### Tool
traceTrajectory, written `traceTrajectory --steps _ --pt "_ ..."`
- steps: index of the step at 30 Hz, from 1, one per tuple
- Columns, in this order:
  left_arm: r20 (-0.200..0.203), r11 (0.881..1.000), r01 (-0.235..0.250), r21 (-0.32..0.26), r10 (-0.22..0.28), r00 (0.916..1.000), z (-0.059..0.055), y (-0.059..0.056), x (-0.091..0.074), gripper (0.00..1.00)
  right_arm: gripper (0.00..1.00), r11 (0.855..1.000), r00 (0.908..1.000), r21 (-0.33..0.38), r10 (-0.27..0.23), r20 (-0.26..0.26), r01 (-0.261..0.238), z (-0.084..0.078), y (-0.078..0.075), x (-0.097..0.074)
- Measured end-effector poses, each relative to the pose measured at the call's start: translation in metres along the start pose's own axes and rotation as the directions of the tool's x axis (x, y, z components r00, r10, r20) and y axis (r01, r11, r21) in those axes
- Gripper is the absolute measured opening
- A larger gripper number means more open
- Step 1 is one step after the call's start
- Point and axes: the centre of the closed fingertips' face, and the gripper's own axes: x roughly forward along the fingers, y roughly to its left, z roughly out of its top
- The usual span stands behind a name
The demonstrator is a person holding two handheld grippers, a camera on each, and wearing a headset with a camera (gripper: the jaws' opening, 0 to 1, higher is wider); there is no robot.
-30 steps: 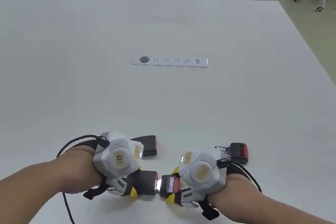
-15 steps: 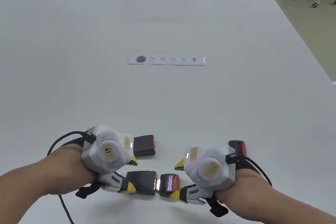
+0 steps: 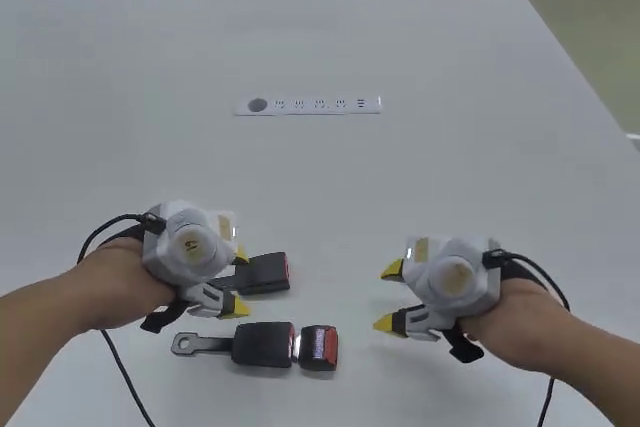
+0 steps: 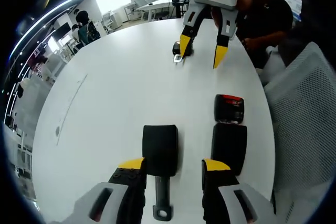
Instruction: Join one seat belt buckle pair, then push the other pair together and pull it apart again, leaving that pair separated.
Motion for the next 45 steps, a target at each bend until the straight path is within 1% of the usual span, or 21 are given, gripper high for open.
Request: traceTrajectory --steps 2,3,4,5,7,10,12,14,15,16,17,18,21,23,25,29,32,36,39,42,45 --pt "-0.016 1.0 -0.013 0.004 0.013 0.9998 -0.002 0.008 0.006 0.43 0.38 1.0 0.9997 0.013 -0.015 -0.018 0.015 -0.011 -0.013 -0.004" --pt "-0.023 1.0 -0.007 0.025 0.008 0.9997 -0.003 0.009 0.008 0.44 0.38 1.0 0.9996 0.015 -0.018 -0.024 0.018 -0.016 -0.017 -0.006" --pt "-0.058 0.998 0.012 0.061 -0.008 0.9983 -0.009 0.009 0.011 0.44 0.38 1.0 0.9991 0.017 -0.023 -0.036 0.024 -0.022 -0.024 -0.008" --pt "-0.067 0.998 0.017 0.056 -0.013 0.9977 -0.01 0.01 0.013 0.44 0.38 1.0 0.9989 0.017 -0.025 -0.041 0.026 -0.024 -0.026 -0.009" --pt "-0.058 0.999 0.015 0.047 -0.012 0.9982 -0.009 0.015 0.017 0.44 0.39 0.999 0.997 0.015 -0.042 -0.065 0.043 -0.036 -0.036 -0.013" --pt "-0.06 0.998 0.05 0.045 -0.047 0.9971 -0.009 0.017 0.024 0.43 0.39 0.998 0.9939 0.014 -0.058 -0.093 0.06 -0.053 -0.051 -0.017" --pt "-0.072 0.997 0.061 0.038 -0.058 0.9957 -0.012 0.019 0.028 0.43 0.4 0.998 0.9924 0.029 -0.053 -0.111 0.056 -0.063 -0.055 -0.018" --pt "-0.083 0.996 0.082 0.035 -0.079 0.9934 -0.014 0.016 0.03 0.42 0.41 0.998 0.9915 0.039 -0.043 -0.123 0.048 -0.071 -0.056 -0.018" --pt "-0.089 0.994 0.102 0.042 -0.098 0.9912 -0.016 0.013 0.031 0.41 0.41 0.998 0.9908 0.046 -0.037 -0.13 0.043 -0.075 -0.057 -0.017" --pt "-0.084 0.99 0.124 0.07 -0.118 0.9894 -0.016 0.01 0.032 0.37 0.4 0.998 0.9906 0.049 -0.031 -0.133 0.038 -0.077 -0.056 -0.017" --pt "-0.084 0.989 0.125 0.078 -0.119 0.9893 -0.016 0.01 0.033 0.35 0.39 0.998 0.9905 0.057 -0.019 -0.136 0.027 -0.08 -0.055 -0.015" --pt "-0.087 0.989 0.127 0.082 -0.119 0.989 -0.016 0.01 0.034 0.34 0.37 0.998 0.9906 0.06 -0.011 -0.137 0.019 -0.082 -0.053 -0.014" --pt "-0.082 0.988 0.135 0.077 -0.128 0.9883 -0.014 0.01 0.033 0.34 0.36 0.999 0.9913 0.048 -0.015 -0.131 0.021 -0.081 -0.053 -0.011" --pt "-0.084 0.988 0.133 0.077 -0.127 0.9883 -0.015 0.009 0.033 0.33 0.33 0.999 0.9929 0.043 -0.008 -0.119 0.013 -0.078 -0.051 -0.011" --pt "-0.086 0.989 0.128 0.072 -0.122 0.9888 -0.015 0.009 0.033 0.33 0.32 0.999 0.9932 0.051 0.003 -0.117 0.003 -0.077 -0.051 -0.01" --pt "-0.106 0.985 0.132 0.111 -0.121 0.9871 -0.014 0.006 0.033 0.32 0.32 0.999 0.9922 0.05 0.019 -0.123 -0.013 -0.077 -0.051 -0.01" --pt "-0.115 0.984 0.136 0.119 -0.122 0.9858 -0.014 0.007 0.034 0.32 0.32 0.999 0.9907 0.036 0.027 -0.133 -0.022 -0.077 -0.051 -0.009" --pt "-0.134 0.982 0.139 0.131 -0.122 0.9834 -0.014 0.006 0.034 0.32 0.32 0.999 0.987 -0.001 0.045 -0.154 -0.046 -0.076 -0.049 -0.009" --pt "-0.143 0.982 0.144 0.122 -0.126 0.9816 -0.014 0.006 0.034 0.32 0.32 0.997 0.9819 -0.031 0.065 -0.178 -0.072 -0.075 -0.048 -0.008" --pt "-0.152 0.981 0.15 0.12 -0.131 0.9797 -0.014 0.006 0.034 0.32 0.32 0.996 0.9785 -0.042 0.074 -0.192 -0.084 -0.074 -0.047 -0.007" --pt "-0.167 0.979 0.153 0.134 -0.13 0.9774 -0.015 0.006 0.035 0.32 0.32 0.995 0.9766 -0.051 0.079 -0.2 -0.091 -0.072 -0.045 -0.006"
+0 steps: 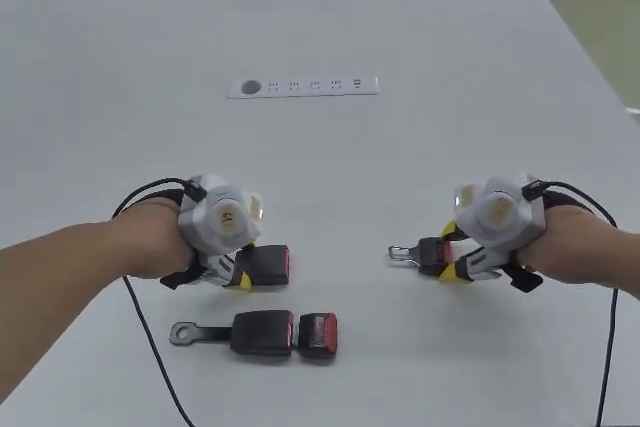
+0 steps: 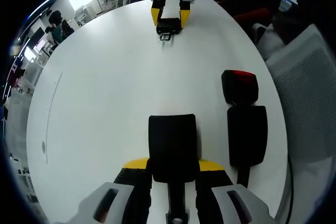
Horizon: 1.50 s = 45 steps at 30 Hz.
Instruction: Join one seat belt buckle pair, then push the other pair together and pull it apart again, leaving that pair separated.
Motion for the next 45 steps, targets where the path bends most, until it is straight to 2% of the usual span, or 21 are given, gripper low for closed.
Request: traceTrajectory --steps 7,13,20,21,27,31,34,45 --pt "-0.021 1.0 0.001 0.007 -0.001 0.9998 0.001 -0.001 0.0 0.32 0.32 1.0 0.9998 -0.002 0.002 0.018 -0.002 0.018 0.011 0.007" --pt "-0.048 1.0 -0.005 0.031 0.007 0.9988 0.002 -0.002 0.001 0.32 0.32 0.999 0.9992 -0.033 0.016 0.036 -0.015 0.044 0.024 0.018" --pt "-0.041 1.0 -0.01 0.017 0.011 0.9991 0.001 -0.002 0.001 0.32 0.32 0.999 0.999 -0.036 0.011 0.043 -0.01 0.069 0.031 0.031" --pt "-0.041 1.0 -0.011 0.02 0.011 0.9991 0.002 -0.002 0.001 0.32 0.32 0.999 0.9996 -0.046 0.008 0.028 -0.007 0.073 0.033 0.033" --pt "-0.043 1.0 -0.012 0.026 0.013 0.999 0.002 -0.002 0.001 0.32 0.32 0.999 1.0 -0.051 0.006 -0.005 -0.006 0.087 0.032 0.04" --pt "-0.045 0.999 -0.018 0.026 0.019 0.9988 0.001 -0.001 0.001 0.32 0.32 0.999 1.0 -0.033 0.003 -0.004 -0.003 0.099 0.03 0.046" --pt "-0.045 0.999 -0.022 0.023 0.023 0.9987 0.001 -0.001 0.001 0.32 0.32 0.999 1.0 -0.045 0.005 -0.003 -0.005 0.107 0.031 0.049" --pt "-0.05 1.0 -0.02 0.024 0.022 0.9985 0.001 -0.001 0.001 0.32 0.32 0.999 0.9999 -0.046 0.012 0.009 -0.012 0.123 0.03 0.057"
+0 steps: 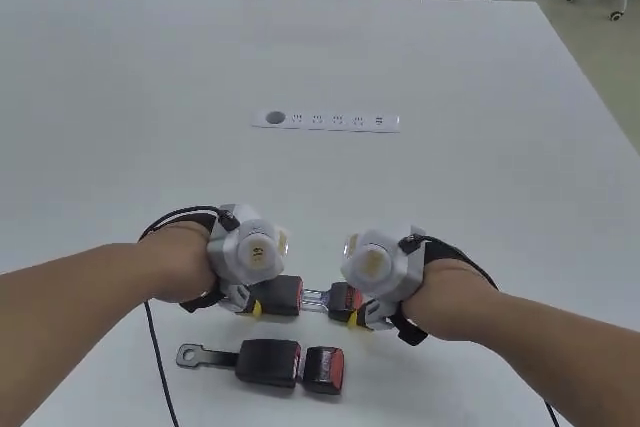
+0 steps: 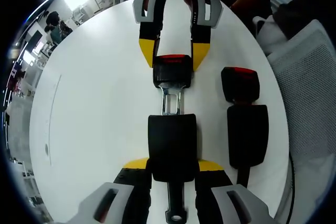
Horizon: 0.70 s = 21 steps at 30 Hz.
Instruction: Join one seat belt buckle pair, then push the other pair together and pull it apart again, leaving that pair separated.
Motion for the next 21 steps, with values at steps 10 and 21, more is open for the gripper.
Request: traceTrajectory --steps 10,21 --pt "0.012 1.0 -0.006 0.0 0.006 0.9999 0.0 0.0 0.0 0.32 0.32 1.0 0.9989 -0.02 -0.014 0.045 0.015 0.014 0.008 0.004" --pt "0.002 0.999 0.023 0.047 -0.023 0.9997 0.001 -0.001 0.0 0.31 0.3 0.999 0.9982 -0.043 0.001 0.06 0.001 0.017 0.005 0.005"
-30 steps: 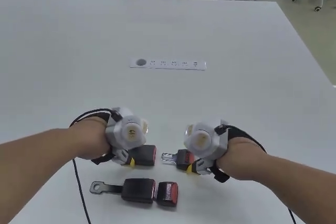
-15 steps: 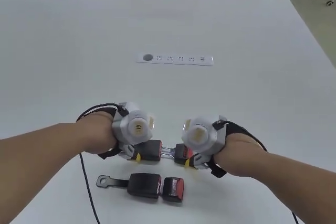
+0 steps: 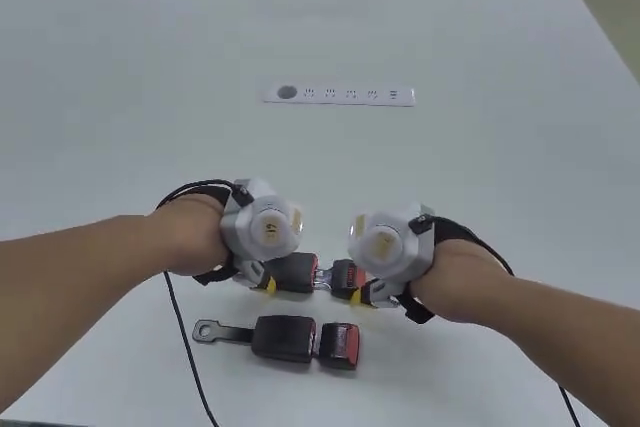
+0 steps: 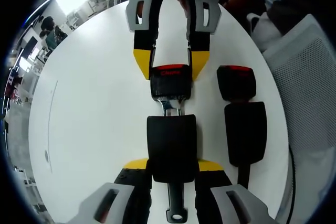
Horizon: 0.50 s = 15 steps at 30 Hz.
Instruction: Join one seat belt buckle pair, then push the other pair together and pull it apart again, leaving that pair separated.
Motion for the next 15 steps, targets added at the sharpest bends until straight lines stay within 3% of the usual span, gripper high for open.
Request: traceTrajectory --steps 6,15 --pt "-0.01 1.0 0.011 0.008 -0.01 0.9999 0.0 0.001 0.001 0.31 0.29 1.0 0.9998 0.012 0.001 0.019 -0.001 0.013 -0.001 0.008" --pt "-0.018 1.0 0.004 -0.017 -0.004 0.9998 -0.002 0.001 0.001 0.31 0.31 0.999 0.9983 0.038 0.015 0.056 -0.017 0.011 -0.001 0.009"
